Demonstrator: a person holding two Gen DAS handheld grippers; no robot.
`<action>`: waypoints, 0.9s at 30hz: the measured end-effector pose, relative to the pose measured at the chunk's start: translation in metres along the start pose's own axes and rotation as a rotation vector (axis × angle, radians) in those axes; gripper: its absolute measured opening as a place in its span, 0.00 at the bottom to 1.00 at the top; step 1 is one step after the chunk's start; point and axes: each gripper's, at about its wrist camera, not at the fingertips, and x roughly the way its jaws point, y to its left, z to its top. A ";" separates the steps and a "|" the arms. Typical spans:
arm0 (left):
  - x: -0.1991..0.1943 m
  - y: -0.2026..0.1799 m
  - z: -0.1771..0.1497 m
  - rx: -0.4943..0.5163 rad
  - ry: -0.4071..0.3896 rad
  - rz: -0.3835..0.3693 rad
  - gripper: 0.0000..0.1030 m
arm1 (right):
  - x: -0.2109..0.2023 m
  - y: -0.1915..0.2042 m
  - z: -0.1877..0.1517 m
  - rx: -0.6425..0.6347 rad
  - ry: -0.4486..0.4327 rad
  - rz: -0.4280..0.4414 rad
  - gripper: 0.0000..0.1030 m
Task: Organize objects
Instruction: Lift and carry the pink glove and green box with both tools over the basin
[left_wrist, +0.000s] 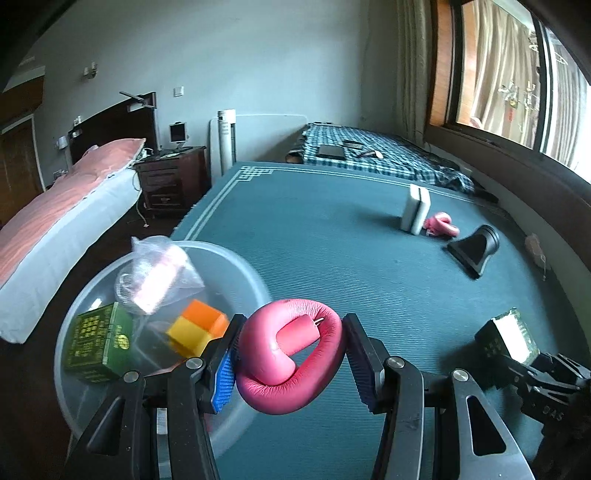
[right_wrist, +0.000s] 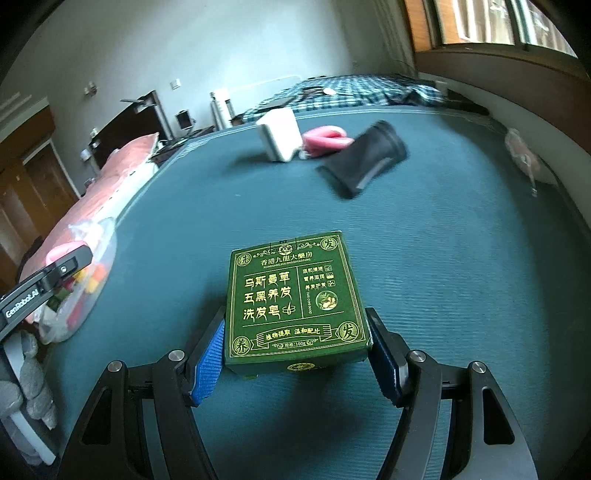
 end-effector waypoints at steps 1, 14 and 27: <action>0.000 0.004 0.000 -0.004 -0.001 0.004 0.54 | 0.000 0.004 0.001 -0.006 -0.001 0.006 0.68; -0.002 0.057 -0.001 -0.072 -0.009 0.076 0.54 | 0.017 0.072 0.017 -0.084 0.004 0.111 0.68; 0.007 0.097 -0.003 -0.135 0.003 0.125 0.54 | 0.030 0.120 0.032 -0.139 -0.008 0.177 0.68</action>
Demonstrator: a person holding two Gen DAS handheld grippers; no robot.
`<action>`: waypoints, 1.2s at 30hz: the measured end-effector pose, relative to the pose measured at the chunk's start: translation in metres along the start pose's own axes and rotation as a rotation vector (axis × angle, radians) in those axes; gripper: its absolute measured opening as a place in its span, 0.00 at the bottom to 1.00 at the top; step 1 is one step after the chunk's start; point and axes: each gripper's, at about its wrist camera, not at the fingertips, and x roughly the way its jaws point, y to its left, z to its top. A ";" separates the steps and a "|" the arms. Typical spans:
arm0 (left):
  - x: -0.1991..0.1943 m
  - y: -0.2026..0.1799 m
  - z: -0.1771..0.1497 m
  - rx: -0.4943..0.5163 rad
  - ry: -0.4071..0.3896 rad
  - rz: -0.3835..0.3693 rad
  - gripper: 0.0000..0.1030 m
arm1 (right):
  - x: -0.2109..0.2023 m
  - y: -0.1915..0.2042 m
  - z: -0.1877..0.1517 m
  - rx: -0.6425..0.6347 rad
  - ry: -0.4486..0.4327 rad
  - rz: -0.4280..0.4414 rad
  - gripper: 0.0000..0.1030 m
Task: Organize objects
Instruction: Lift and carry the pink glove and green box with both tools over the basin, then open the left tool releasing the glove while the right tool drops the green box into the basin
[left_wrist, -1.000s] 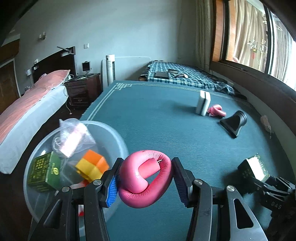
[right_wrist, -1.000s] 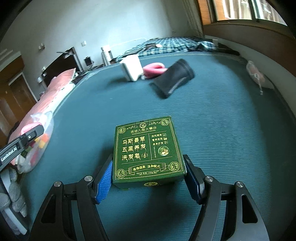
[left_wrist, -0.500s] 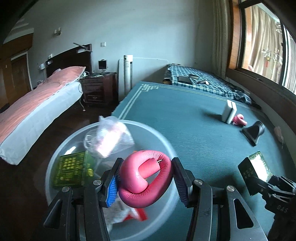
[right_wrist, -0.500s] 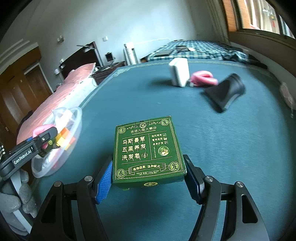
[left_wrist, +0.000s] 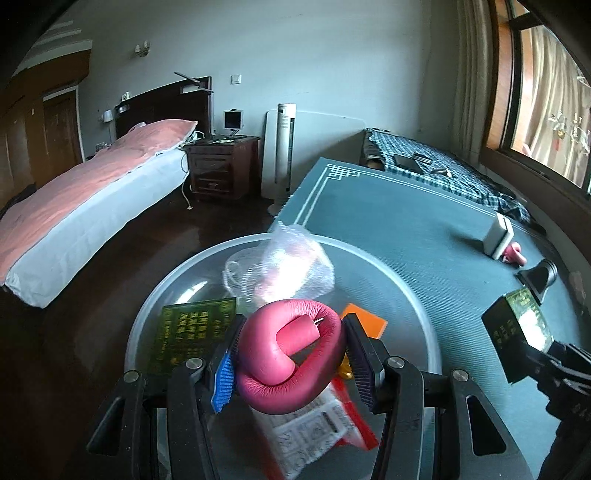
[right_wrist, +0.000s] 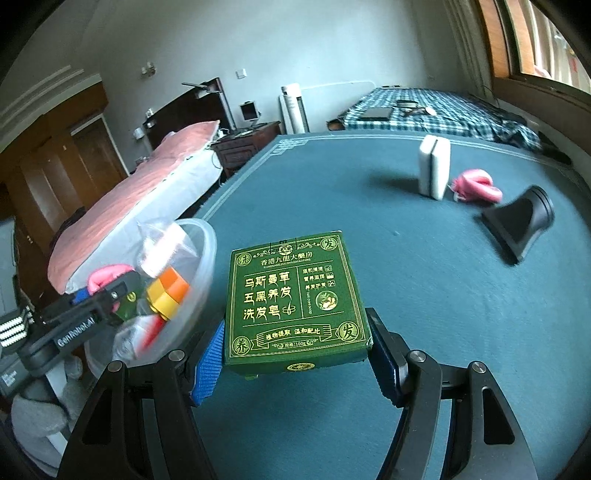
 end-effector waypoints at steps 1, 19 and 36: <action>0.000 0.002 0.000 -0.004 0.000 0.001 0.54 | 0.001 0.003 0.003 -0.004 -0.002 0.006 0.68; 0.001 0.028 0.003 -0.093 -0.019 0.019 0.72 | 0.024 0.061 0.031 -0.084 -0.038 0.090 0.68; -0.006 0.045 0.004 -0.147 -0.061 0.104 0.79 | 0.057 0.089 0.049 -0.096 -0.024 0.138 0.68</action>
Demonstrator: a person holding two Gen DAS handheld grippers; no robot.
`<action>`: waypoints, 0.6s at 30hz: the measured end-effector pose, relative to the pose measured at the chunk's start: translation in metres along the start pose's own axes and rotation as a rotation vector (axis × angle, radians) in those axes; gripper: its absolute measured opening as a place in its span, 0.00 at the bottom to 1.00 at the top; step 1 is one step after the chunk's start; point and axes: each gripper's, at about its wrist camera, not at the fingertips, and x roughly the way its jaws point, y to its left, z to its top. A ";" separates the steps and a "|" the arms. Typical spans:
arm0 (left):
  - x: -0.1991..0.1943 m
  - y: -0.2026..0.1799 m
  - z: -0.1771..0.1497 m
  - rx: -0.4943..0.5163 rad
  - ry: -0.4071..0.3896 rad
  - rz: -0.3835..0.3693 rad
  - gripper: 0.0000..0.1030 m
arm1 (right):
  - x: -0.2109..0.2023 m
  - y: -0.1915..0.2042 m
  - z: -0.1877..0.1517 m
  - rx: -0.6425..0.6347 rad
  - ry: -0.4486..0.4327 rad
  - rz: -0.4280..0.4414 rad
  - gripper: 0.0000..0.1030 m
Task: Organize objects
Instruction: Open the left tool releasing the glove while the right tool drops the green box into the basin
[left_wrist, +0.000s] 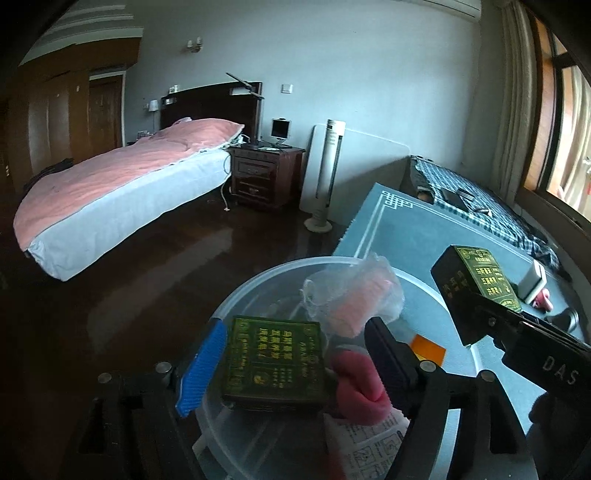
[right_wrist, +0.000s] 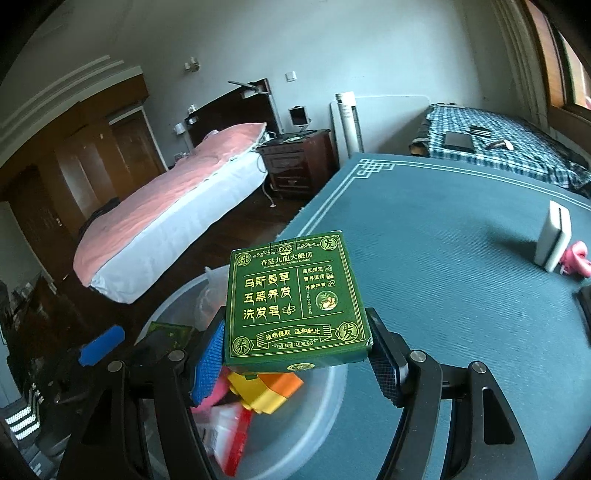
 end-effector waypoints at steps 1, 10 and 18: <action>0.000 0.001 0.000 -0.005 0.000 0.002 0.79 | 0.002 0.001 0.000 0.000 0.001 0.004 0.69; 0.000 0.007 0.001 -0.034 -0.006 0.010 0.83 | 0.006 0.000 -0.005 0.014 0.026 0.049 0.76; -0.003 0.008 0.000 -0.035 -0.008 0.008 0.83 | -0.004 -0.009 -0.008 0.037 0.020 0.049 0.75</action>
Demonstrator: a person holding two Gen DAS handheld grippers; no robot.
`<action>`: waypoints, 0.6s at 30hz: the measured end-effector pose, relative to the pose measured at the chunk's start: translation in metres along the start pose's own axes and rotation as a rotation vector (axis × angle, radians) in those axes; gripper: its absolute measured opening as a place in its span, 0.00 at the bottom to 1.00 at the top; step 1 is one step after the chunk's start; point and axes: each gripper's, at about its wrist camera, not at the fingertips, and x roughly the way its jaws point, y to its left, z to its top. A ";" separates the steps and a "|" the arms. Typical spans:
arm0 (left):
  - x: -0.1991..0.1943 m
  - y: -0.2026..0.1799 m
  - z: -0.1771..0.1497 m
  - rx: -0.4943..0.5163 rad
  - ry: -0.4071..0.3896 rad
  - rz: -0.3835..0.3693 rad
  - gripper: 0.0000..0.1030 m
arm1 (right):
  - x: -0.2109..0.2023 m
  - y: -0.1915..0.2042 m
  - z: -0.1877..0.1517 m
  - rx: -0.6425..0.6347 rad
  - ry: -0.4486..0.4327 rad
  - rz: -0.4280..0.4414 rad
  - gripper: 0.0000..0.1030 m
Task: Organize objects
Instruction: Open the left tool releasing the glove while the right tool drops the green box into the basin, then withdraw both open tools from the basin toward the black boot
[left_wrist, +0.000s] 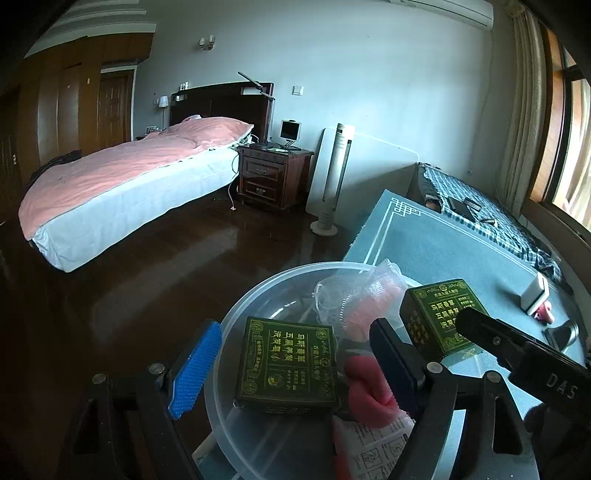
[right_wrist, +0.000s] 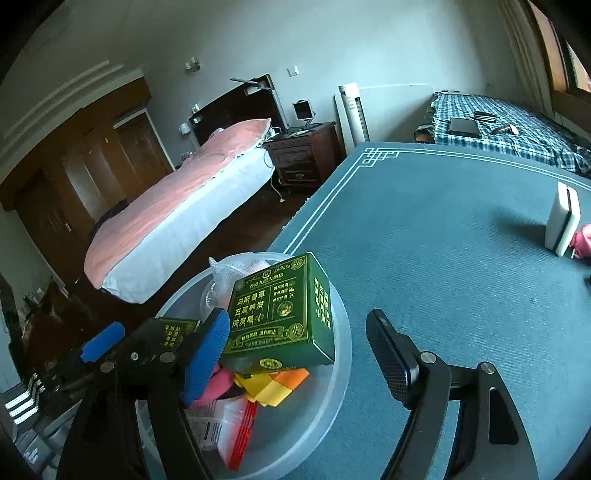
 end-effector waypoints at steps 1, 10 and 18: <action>0.000 0.000 0.000 0.000 0.000 0.001 0.83 | -0.001 0.001 0.000 -0.002 -0.001 0.000 0.75; -0.002 -0.002 0.000 0.003 0.003 -0.011 0.83 | -0.012 -0.009 -0.011 0.032 -0.007 -0.018 0.75; -0.007 -0.011 -0.001 0.018 0.011 -0.030 0.83 | -0.023 -0.036 -0.021 0.068 -0.009 -0.095 0.75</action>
